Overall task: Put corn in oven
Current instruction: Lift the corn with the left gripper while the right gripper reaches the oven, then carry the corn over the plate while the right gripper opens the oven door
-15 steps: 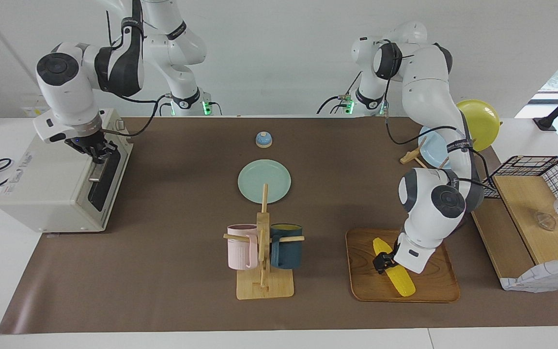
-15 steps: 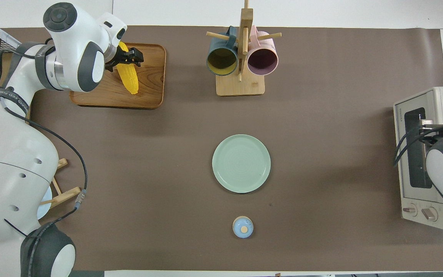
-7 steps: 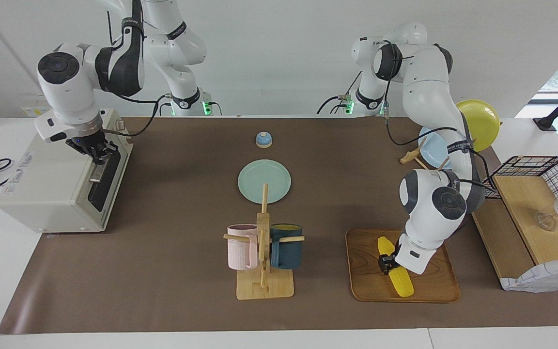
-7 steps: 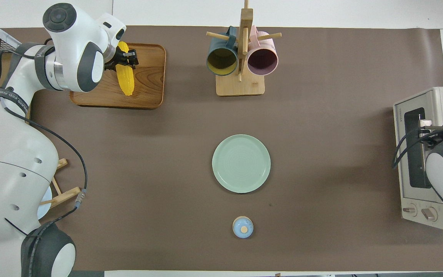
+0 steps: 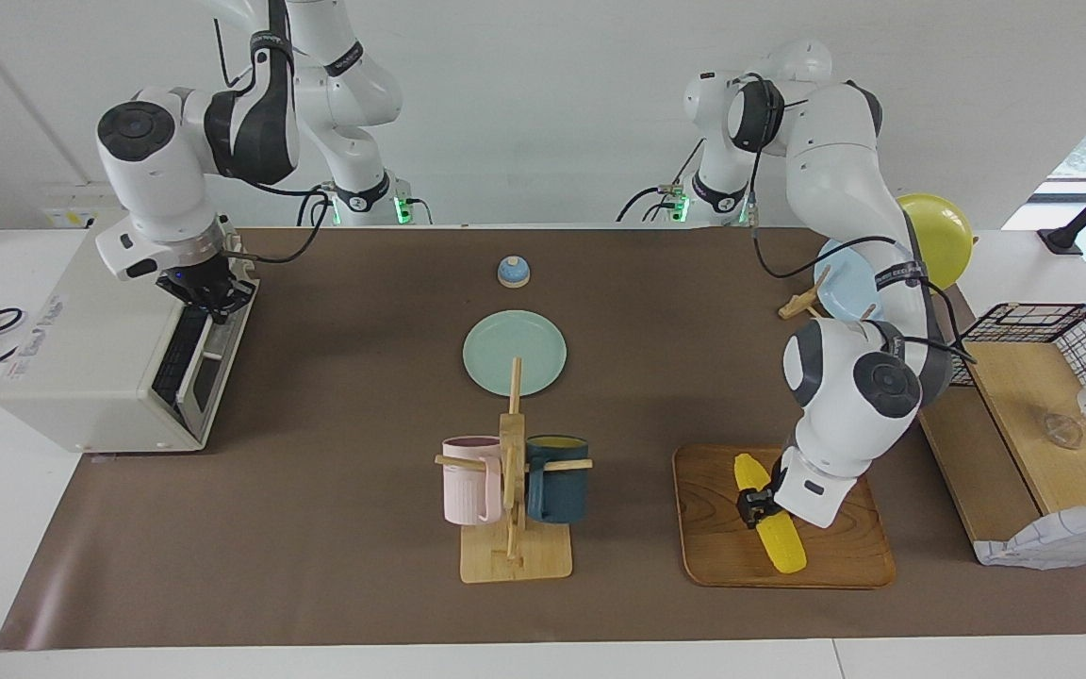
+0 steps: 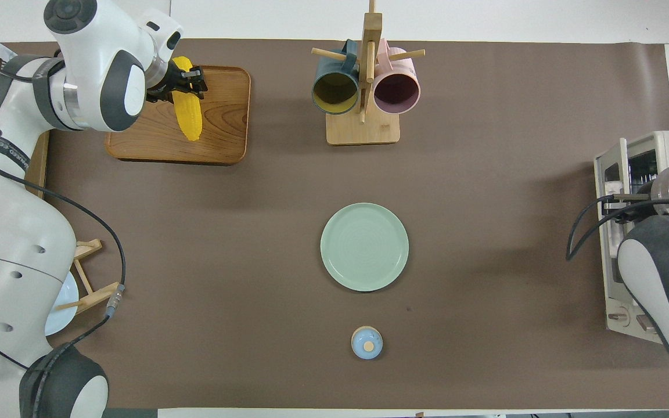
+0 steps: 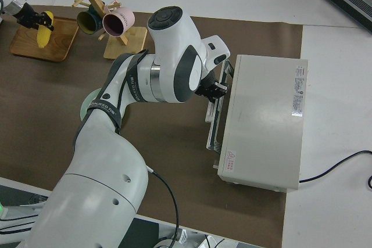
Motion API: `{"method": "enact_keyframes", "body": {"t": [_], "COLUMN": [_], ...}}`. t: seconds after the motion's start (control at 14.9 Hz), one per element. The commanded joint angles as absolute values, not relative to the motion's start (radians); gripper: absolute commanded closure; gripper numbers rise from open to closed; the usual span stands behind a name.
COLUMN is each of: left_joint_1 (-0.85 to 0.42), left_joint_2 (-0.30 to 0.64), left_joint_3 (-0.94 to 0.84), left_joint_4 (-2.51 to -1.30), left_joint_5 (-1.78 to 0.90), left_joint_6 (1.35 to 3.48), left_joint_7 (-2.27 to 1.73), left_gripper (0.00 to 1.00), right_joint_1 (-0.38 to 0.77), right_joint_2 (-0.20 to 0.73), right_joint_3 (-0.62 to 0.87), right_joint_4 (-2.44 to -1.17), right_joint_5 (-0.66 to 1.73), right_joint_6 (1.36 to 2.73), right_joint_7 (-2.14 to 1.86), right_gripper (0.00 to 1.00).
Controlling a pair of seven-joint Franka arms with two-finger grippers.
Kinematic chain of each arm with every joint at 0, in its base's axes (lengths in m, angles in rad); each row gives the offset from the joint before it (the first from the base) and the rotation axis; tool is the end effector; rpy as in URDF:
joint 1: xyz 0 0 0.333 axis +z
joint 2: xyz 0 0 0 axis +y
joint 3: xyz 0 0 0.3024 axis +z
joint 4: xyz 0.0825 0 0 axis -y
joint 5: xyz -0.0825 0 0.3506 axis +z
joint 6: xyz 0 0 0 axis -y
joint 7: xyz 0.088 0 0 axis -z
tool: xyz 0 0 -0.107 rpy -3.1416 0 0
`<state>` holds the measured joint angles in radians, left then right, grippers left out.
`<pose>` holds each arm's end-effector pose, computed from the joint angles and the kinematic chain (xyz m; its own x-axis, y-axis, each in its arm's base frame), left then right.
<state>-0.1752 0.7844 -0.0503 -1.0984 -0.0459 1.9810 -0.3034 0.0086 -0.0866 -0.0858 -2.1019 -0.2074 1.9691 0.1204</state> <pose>0.7125 -0.1544 0.3624 0.9911 0.1137 0.0695 0.1061 -0.9888 0.1047 0.4891 -0.0519 0.4552 0.9929 -0.1146 -0.0316 -0.1070 -0.9771 0.1837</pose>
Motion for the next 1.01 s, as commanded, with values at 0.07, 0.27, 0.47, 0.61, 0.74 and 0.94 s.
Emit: {"method": "enact_keyframes", "body": {"t": [0.07, 0.27, 0.47, 0.61, 0.74, 0.94], "left_joint_1": [-0.208, -0.285, -0.408, -0.495, -0.589, -0.718], "left_joint_2": [0.495, 0.283, 0.126, 0.043, 0.008, -0.009], "left_joint_3": [-0.048, -0.051, -0.052, -0.051, -0.051, -0.051], "left_joint_4": [-1.331, -1.55, -1.721, -1.827, -1.893, -2.012], "left_joint_5": [-0.077, -0.08, -0.089, -0.161, -0.176, -0.176], "left_joint_6": [1.887, 1.868, 1.868, 1.882, 1.935, 2.152], "left_joint_7": [-0.415, -0.498, -0.625, -0.667, -0.733, -0.831], "left_gripper": [1.0, 1.0, 1.0, 1.0, 1.0, 1.0], "right_joint_1": [-0.009, -0.009, -0.008, -0.008, -0.008, -0.008], "right_joint_2": [0.021, 0.037, 0.026, 0.026, 0.031, 0.052], "right_joint_3": [-0.097, -0.097, -0.094, -0.094, -0.094, -0.092], "right_joint_4": [-2.163, -2.195, -2.25, -2.282, -2.286, -2.299], "right_joint_5": [-0.173, -0.172, -0.172, -0.172, -0.172, -0.166], "right_joint_6": [2.125, 2.198, 2.262, 2.298, 2.307, 2.344], "right_joint_7": [0.109, 0.104, 0.11, 0.109, 0.11, 0.12], "right_gripper": [1.0, 1.0, 1.0, 1.0, 1.0, 1.0]}}
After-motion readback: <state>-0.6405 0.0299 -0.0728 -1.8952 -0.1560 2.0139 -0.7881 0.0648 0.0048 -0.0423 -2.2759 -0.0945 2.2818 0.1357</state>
